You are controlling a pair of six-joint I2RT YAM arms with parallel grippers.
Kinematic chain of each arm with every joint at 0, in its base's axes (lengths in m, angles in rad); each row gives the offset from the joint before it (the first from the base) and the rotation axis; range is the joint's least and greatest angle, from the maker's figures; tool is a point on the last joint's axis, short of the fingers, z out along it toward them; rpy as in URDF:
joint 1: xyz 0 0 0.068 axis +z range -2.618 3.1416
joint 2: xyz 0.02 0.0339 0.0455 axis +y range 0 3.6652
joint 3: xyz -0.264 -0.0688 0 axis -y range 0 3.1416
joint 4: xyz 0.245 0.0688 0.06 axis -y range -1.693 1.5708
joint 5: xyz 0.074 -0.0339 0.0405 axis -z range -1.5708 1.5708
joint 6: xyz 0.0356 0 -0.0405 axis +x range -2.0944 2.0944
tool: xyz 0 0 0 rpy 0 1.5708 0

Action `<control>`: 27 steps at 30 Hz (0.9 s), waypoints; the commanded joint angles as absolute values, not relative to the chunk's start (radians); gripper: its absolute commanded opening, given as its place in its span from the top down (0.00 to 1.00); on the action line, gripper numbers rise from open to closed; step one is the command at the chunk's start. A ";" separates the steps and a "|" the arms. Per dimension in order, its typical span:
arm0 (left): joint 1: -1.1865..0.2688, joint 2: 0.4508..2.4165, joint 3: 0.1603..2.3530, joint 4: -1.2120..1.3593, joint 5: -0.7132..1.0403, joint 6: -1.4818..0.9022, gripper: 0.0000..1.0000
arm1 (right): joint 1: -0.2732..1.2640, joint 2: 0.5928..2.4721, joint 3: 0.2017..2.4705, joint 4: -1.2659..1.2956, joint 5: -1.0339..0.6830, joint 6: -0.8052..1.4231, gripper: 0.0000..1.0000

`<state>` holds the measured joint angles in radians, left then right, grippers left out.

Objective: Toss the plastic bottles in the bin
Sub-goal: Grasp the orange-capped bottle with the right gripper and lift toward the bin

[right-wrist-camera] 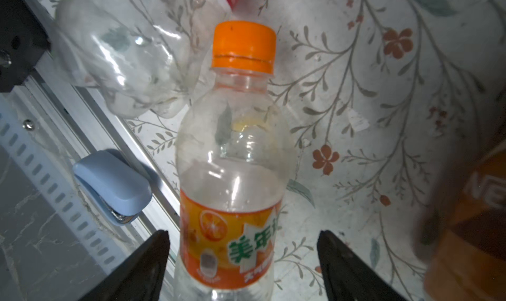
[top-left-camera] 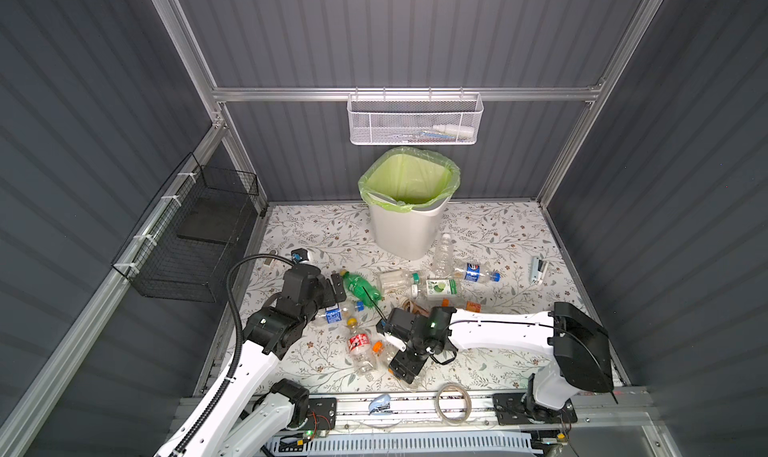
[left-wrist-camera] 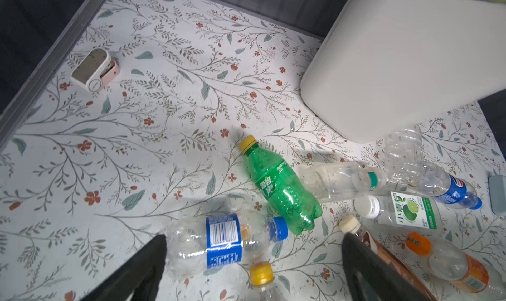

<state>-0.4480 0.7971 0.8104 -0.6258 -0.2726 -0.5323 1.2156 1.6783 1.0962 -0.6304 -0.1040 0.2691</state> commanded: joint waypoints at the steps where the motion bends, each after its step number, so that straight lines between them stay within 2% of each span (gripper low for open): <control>1: -0.442 0.769 0.800 -0.688 -0.285 -0.593 0.00 | 1.217 1.702 1.093 -0.595 -0.071 0.275 0.15; 11: -0.442 0.801 0.786 -0.671 -0.275 -0.573 0.00 | 1.218 1.702 1.043 -0.537 -0.046 0.293 0.22; 17: -0.441 0.808 0.779 -0.657 -0.279 -0.567 0.00 | 1.219 1.699 1.031 -0.535 -0.030 0.291 0.31; 20: -0.442 0.812 0.774 -0.652 -0.279 -0.557 0.00 | 1.214 1.665 1.024 -0.531 -0.017 0.297 0.37; 27: -0.442 0.797 0.729 -0.574 -0.266 -0.527 0.00 | 1.149 1.518 0.986 -0.502 -0.004 0.340 0.45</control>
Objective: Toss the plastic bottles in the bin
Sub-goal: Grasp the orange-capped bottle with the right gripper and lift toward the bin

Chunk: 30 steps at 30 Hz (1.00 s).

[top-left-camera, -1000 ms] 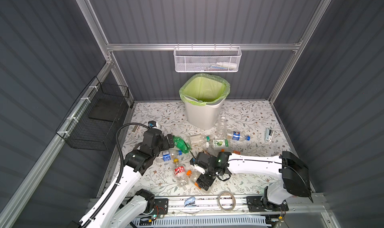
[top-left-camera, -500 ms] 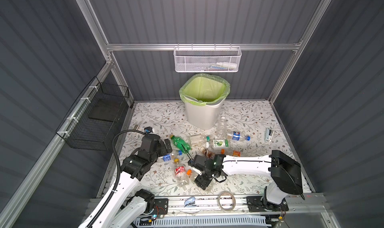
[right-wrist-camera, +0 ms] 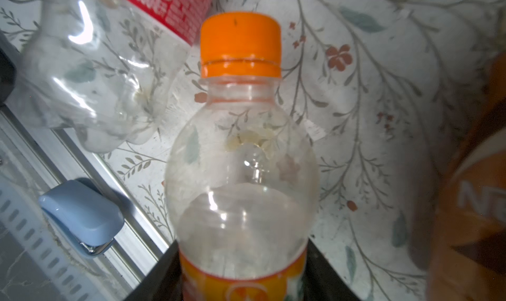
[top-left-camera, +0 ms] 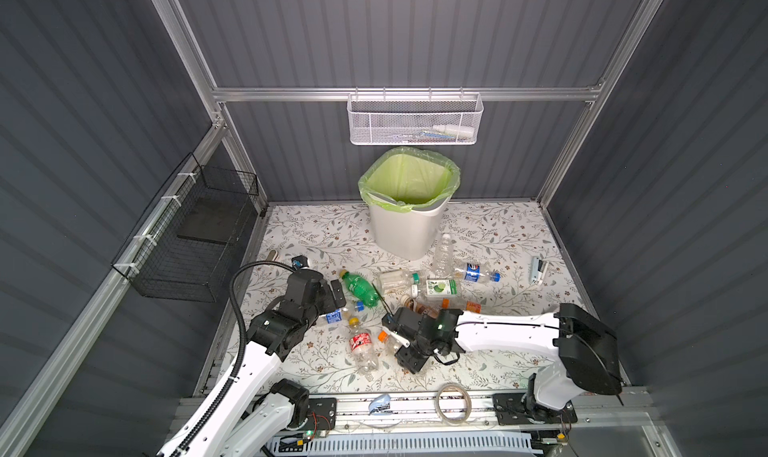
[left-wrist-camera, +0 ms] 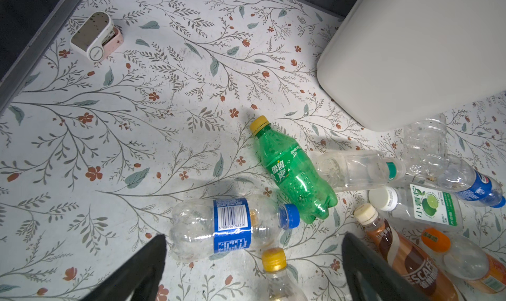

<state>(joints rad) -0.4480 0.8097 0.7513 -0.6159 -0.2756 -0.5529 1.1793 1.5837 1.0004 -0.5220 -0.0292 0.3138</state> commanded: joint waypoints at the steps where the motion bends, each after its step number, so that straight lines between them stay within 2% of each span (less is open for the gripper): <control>1: -0.441 0.797 0.725 -0.564 -0.264 -0.522 0.00 | 1.137 1.492 0.980 -0.500 0.001 0.343 0.46; 10: -0.442 0.858 0.758 -0.487 -0.212 -0.372 0.00 | 0.965 1.166 0.920 -0.431 0.094 0.373 0.48; 21: -0.442 0.882 0.780 -0.411 -0.129 -0.176 0.00 | 0.866 0.679 0.726 -0.080 0.387 0.236 0.50; 26: -0.441 0.860 0.771 -0.374 -0.065 -0.113 0.00 | 0.846 0.581 0.701 0.067 0.441 0.109 0.50; 30: -0.441 0.827 0.774 -0.382 -0.063 -0.060 0.00 | 0.787 0.622 0.780 0.168 0.413 0.018 0.51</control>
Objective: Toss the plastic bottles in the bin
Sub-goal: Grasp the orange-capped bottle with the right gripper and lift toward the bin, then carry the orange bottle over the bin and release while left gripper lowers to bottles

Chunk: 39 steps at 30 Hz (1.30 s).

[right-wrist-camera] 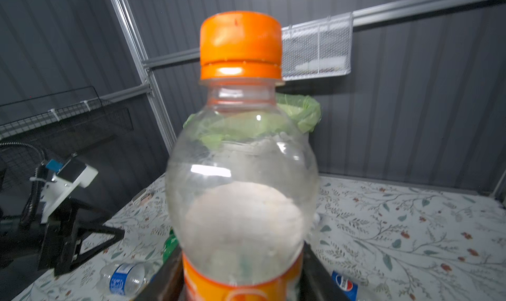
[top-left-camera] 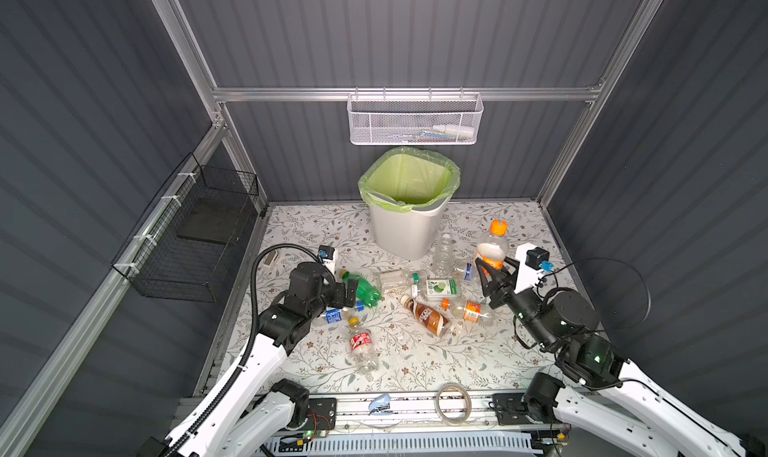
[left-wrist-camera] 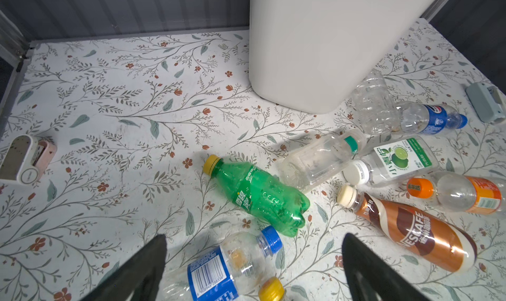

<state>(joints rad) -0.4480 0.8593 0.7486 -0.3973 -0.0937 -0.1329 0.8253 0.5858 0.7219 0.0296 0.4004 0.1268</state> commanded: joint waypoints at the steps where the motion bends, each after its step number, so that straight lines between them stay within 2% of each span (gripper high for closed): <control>1: -0.442 0.821 0.774 -0.388 -0.064 -0.047 0.00 | 0.758 0.656 0.828 0.175 0.383 0.010 0.51; 4: -0.440 0.819 0.768 -0.412 -0.076 -0.035 0.00 | 0.625 0.850 1.085 0.111 0.189 0.057 0.52; 7: -0.442 0.842 0.765 -0.453 -0.111 -0.047 0.00 | 0.523 1.153 1.448 -0.012 -0.047 0.157 0.54; 9: -0.442 0.865 0.765 -0.479 -0.192 -0.091 0.00 | 0.490 1.466 1.870 -0.320 -0.196 0.174 0.50; 10: -0.441 0.873 0.766 -0.486 -0.215 -0.102 0.00 | 0.487 1.579 2.049 -0.472 -0.218 0.170 0.47; 12: -0.442 0.880 0.768 -0.493 -0.231 -0.123 0.00 | 0.486 1.763 2.305 -0.651 -0.219 0.160 0.18; 13: -0.441 0.876 0.768 -0.496 -0.227 -0.129 0.00 | 0.483 1.789 2.334 -0.665 -0.204 0.167 0.10; 14: -0.440 0.874 0.765 -0.498 -0.218 -0.130 0.00 | 0.475 1.789 2.325 -0.648 -0.197 0.180 0.03; 15: -0.440 0.872 0.763 -0.501 -0.201 -0.123 0.00 | 0.466 1.764 2.262 -0.598 -0.194 0.198 0.01; 21: -0.442 0.948 0.822 -0.576 -0.161 -0.044 0.00 | 0.394 1.572 1.918 -0.359 -0.198 0.291 0.01; 30: -0.442 1.046 0.872 -0.606 -0.213 0.170 0.00 | 0.297 1.343 1.583 -0.257 -0.227 0.346 0.01; 39: -0.441 1.129 0.897 -0.734 -0.132 0.386 0.00 | 0.211 1.168 1.254 -0.183 -0.313 0.400 0.01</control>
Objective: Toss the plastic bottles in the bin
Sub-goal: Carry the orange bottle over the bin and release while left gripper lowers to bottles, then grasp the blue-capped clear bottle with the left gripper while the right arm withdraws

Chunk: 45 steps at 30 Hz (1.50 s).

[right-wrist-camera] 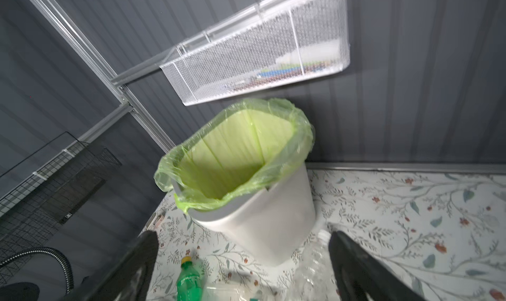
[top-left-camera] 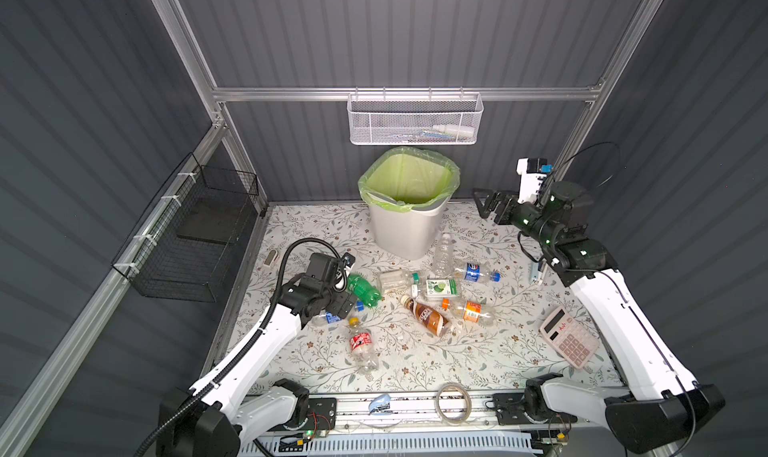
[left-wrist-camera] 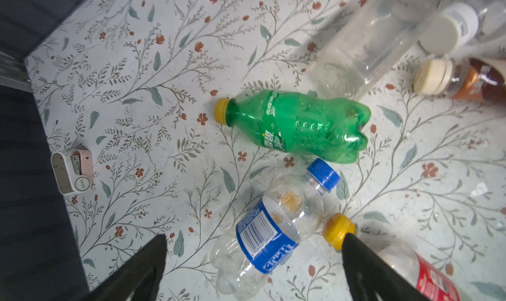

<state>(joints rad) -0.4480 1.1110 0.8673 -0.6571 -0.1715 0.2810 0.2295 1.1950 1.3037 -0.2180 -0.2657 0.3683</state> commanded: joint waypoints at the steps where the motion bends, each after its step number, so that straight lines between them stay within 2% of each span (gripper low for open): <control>1: -0.442 1.134 0.900 -0.748 -0.114 0.402 0.00 | 0.205 1.157 1.233 -0.187 -0.322 0.400 0.01; 6: -0.441 1.161 0.898 -0.790 -0.152 0.476 0.00 | 0.176 1.082 1.112 -0.163 -0.325 0.420 0.01; 8: -0.442 1.175 0.911 -0.812 -0.162 0.491 0.00 | 0.157 1.065 1.061 -0.132 -0.380 0.445 0.01; 19: -0.442 1.275 0.908 -0.856 -0.188 0.600 0.01 | 0.109 1.066 0.959 -0.057 -0.432 0.490 0.01; 26: -0.442 1.358 0.874 -0.789 -0.281 0.639 0.03 | 0.107 1.085 0.918 -0.015 -0.454 0.524 0.01; 31: -0.440 1.408 0.867 -0.733 -0.349 0.651 0.09 | 0.103 1.085 0.911 -0.033 -0.440 0.508 0.01; 38: -0.440 1.450 0.830 -0.671 -0.330 0.655 0.14 | 0.089 1.070 0.889 -0.041 -0.439 0.507 0.01; 45: -0.440 1.488 0.837 -0.673 -0.341 0.650 0.28 | 0.068 1.067 0.861 -0.026 -0.429 0.521 0.01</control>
<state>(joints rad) -0.4480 1.4662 0.8318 -0.6632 -0.3340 0.6449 0.0795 1.0790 0.8719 -0.0517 -0.4335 0.5152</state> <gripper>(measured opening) 0.731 0.987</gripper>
